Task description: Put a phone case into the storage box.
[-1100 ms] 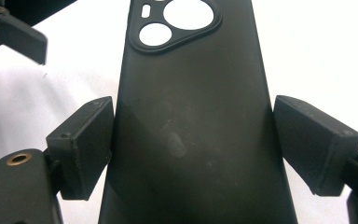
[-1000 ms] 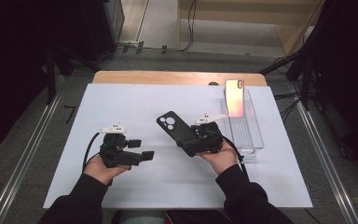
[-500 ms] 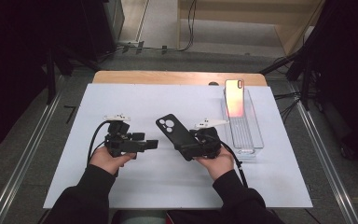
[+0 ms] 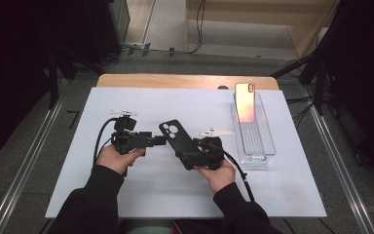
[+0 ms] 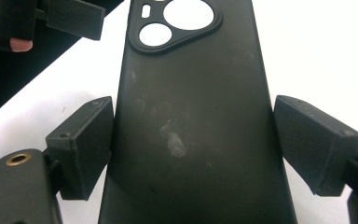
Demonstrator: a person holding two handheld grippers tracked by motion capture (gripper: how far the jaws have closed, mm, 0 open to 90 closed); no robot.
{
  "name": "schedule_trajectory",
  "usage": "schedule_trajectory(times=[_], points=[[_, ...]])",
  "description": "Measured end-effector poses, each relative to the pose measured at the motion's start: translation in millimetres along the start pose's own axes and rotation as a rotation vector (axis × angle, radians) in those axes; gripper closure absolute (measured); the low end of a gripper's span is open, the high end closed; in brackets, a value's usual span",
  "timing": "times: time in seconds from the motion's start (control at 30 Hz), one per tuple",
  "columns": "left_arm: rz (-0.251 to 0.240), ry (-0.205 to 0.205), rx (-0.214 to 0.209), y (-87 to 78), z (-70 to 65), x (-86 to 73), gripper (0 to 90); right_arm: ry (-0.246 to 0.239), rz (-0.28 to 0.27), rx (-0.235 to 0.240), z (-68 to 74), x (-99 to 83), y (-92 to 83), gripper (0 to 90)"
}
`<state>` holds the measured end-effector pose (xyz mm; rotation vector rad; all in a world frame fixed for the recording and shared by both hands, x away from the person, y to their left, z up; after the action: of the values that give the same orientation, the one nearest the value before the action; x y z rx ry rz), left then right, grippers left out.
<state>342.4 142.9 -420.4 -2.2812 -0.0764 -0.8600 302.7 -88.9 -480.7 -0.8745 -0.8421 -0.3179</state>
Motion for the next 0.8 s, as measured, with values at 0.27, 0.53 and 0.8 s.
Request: schedule_trajectory(times=[0.27,0.53,0.8], points=[[-0.016,-0.047,0.030,3.7,3.3,8.3,23.7,0.063,-0.049,0.019,3.0,-4.4,4.5,13.8],[-0.017,-0.129,0.064,5.9,5.5,18.6,33.9,0.074,-0.077,0.036,9.1,-10.8,8.7,13.8],[-0.017,-0.131,0.074,9.3,6.4,19.2,48.1,0.075,-0.098,0.046,12.2,-12.7,7.5,13.7]])
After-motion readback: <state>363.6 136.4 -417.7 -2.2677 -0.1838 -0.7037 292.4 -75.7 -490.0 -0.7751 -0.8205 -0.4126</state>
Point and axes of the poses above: each handheld gripper's, and its own axes: y roughly forward along the jaws, x roughly out of its top, z roughly to its left, the point moved 2 cm from there along y, roughly forward along the jaws, and after that the axes turned 3 degrees about -x, right-handed, at the moved point
